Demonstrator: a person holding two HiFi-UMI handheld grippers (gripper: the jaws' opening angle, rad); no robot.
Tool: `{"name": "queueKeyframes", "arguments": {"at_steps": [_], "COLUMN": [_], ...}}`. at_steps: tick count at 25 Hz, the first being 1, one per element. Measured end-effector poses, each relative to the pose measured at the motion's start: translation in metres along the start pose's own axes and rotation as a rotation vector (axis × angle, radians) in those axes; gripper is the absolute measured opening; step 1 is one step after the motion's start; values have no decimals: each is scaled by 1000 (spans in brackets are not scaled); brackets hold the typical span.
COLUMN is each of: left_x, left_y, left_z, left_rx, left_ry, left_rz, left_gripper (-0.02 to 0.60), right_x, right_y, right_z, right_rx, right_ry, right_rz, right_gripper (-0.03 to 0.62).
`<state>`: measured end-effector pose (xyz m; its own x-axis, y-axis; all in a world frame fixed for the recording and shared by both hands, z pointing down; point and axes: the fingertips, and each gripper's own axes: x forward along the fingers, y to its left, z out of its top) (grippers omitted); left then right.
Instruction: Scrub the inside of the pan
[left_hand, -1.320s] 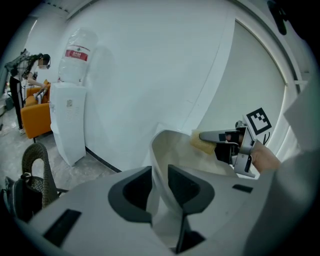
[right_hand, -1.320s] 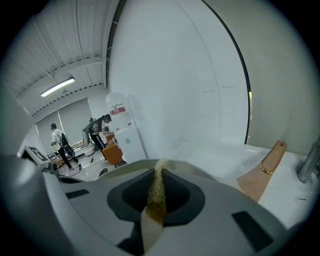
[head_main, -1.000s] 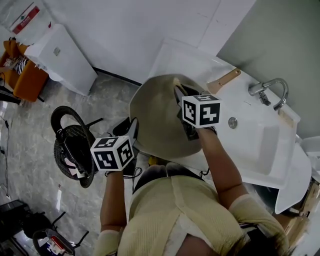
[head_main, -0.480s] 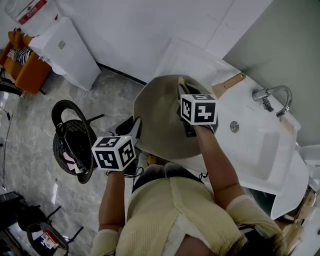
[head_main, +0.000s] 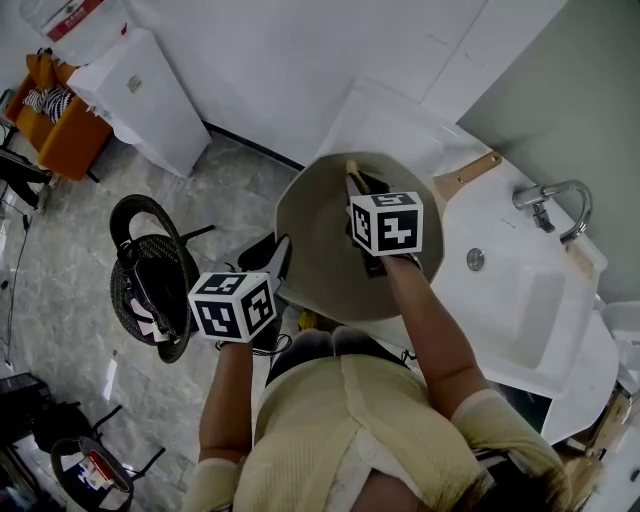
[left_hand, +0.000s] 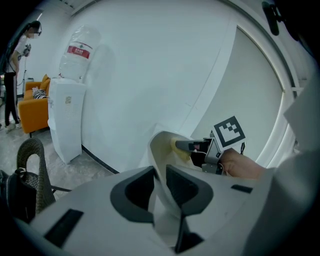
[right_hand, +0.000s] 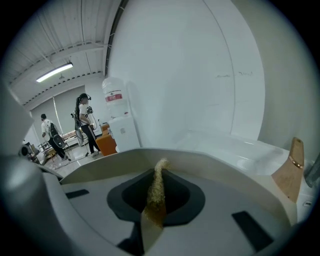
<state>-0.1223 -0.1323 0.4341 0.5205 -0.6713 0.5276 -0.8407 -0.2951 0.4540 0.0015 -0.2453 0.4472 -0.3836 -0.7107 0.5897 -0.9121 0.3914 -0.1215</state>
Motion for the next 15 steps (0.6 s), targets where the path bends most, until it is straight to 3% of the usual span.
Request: {"name": "queueKeyframes", "arguments": {"at_steps": [15], "left_x": [-2], "left_y": [0], "left_z": [0], "left_rx": [-9], "left_ry": [-5], "left_rz": [-13], "left_gripper": [127], "right_x": [10], "right_y": [50], "right_z": [-6], "right_rx": [-93], "right_ry": [19], "right_rz": [121], "right_gripper": [55]}}
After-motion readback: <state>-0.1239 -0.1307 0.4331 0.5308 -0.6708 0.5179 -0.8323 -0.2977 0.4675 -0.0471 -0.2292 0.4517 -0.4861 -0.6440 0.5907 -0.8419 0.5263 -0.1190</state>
